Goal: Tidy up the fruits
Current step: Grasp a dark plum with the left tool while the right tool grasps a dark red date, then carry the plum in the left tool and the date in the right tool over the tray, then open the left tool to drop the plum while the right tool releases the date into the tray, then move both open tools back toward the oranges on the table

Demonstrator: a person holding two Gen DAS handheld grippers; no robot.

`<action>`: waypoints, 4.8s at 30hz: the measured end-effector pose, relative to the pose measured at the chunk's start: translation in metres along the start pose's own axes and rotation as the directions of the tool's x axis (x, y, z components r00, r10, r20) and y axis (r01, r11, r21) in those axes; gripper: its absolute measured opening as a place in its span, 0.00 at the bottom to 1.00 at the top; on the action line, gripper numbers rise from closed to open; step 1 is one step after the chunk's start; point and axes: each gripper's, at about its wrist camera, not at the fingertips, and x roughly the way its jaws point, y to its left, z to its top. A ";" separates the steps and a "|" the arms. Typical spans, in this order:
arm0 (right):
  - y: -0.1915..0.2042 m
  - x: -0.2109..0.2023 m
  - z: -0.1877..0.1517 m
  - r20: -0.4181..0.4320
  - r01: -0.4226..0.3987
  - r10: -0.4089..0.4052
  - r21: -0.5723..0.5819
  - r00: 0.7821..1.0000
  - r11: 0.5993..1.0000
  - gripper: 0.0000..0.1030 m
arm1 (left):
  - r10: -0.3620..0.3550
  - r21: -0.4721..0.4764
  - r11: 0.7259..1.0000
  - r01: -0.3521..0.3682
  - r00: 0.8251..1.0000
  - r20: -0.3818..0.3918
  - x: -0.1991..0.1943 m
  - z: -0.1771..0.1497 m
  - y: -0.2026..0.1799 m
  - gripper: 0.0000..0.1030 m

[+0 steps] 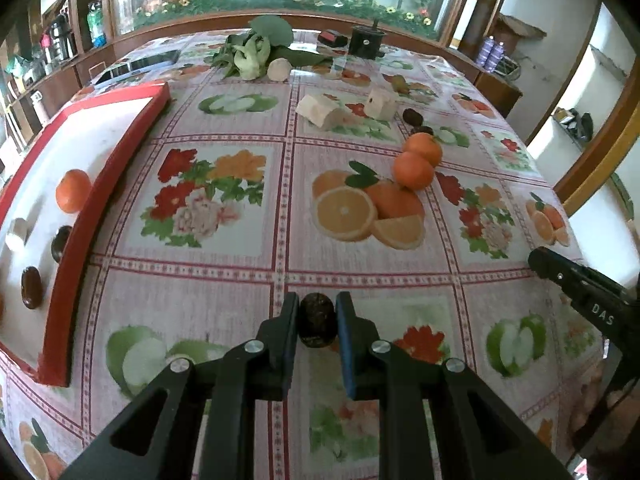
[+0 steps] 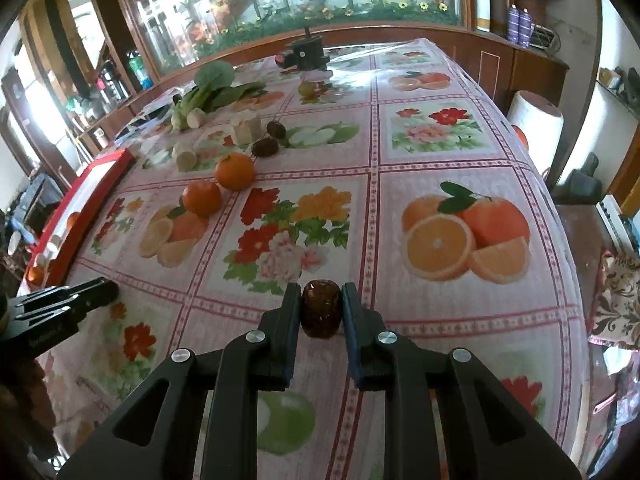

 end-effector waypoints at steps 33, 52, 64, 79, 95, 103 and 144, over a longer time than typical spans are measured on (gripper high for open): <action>0.137 0.014 -0.003 -0.041 -0.046 0.042 -0.109 0.998 0.993 0.20 | -0.089 -0.007 0.996 0.089 0.996 0.013 -0.040 -0.017 0.075 0.20; 0.215 0.034 0.028 -0.061 -0.120 0.109 -0.239 0.992 0.963 0.19 | -0.067 -0.043 0.997 0.070 0.996 0.063 -0.065 -0.009 0.111 0.20; 0.284 0.056 0.058 -0.093 -0.208 0.188 -0.320 0.978 0.925 0.19 | 0.063 -0.143 0.989 -0.048 0.993 0.102 -0.077 0.014 0.183 0.20; 0.368 0.110 0.104 -0.081 -0.229 0.215 -0.387 0.973 0.893 0.19 | 0.188 -0.237 0.957 -0.170 0.981 0.054 -0.031 0.076 0.265 0.20; 0.374 0.165 0.104 -0.163 -0.221 0.168 -0.405 0.972 0.887 0.20 | 0.209 -0.233 0.951 -0.205 0.978 -0.007 0.011 0.091 0.276 0.21; 0.372 0.163 0.102 -0.163 -0.209 0.156 -0.403 0.974 0.891 0.32 | 0.254 -0.233 0.939 -0.254 0.967 -0.030 0.011 0.091 0.271 0.46; 0.223 0.021 0.026 -0.055 -0.120 0.109 -0.280 0.993 0.952 0.73 | 0.295 -0.151 0.947 -0.284 0.954 0.057 -0.054 0.032 0.112 0.84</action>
